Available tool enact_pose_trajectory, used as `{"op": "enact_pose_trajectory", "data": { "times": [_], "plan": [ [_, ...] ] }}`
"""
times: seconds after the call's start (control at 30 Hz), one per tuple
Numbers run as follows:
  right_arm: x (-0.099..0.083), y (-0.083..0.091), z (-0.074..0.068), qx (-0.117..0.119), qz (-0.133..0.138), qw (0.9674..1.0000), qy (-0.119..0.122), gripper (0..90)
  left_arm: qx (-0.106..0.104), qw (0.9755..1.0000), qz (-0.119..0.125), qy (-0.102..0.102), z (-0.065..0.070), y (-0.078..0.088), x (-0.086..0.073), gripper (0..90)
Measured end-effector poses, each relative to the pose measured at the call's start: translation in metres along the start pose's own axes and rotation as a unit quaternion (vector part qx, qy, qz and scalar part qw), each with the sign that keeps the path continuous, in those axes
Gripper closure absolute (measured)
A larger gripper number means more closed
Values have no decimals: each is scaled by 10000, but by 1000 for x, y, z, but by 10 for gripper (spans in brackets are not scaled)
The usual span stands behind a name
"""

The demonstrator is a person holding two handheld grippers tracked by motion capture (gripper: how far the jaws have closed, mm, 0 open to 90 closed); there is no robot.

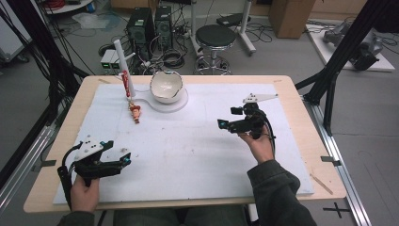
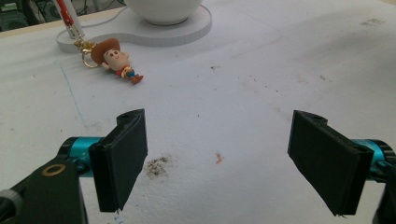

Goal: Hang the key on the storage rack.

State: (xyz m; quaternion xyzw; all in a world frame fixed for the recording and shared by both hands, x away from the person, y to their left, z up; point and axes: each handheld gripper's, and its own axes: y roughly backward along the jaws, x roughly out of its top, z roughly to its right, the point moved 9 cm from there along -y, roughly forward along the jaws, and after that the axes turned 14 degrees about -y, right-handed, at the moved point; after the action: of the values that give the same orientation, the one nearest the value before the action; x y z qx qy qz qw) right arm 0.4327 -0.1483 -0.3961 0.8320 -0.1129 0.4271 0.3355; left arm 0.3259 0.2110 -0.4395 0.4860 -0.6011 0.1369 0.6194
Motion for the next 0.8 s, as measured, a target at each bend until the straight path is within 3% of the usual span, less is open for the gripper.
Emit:
{"op": "enact_pose_trajectory", "data": {
  "times": [0.33,0.8],
  "plan": [
    [-17,13,0,-60,89,9997,206,116,-21,10000,-22,41,0,-1,-1,204],
    [-41,31,9,-199,132,9994,231,115,-105,9999,-37,39,2,-2,-1,204]
  ]
}}
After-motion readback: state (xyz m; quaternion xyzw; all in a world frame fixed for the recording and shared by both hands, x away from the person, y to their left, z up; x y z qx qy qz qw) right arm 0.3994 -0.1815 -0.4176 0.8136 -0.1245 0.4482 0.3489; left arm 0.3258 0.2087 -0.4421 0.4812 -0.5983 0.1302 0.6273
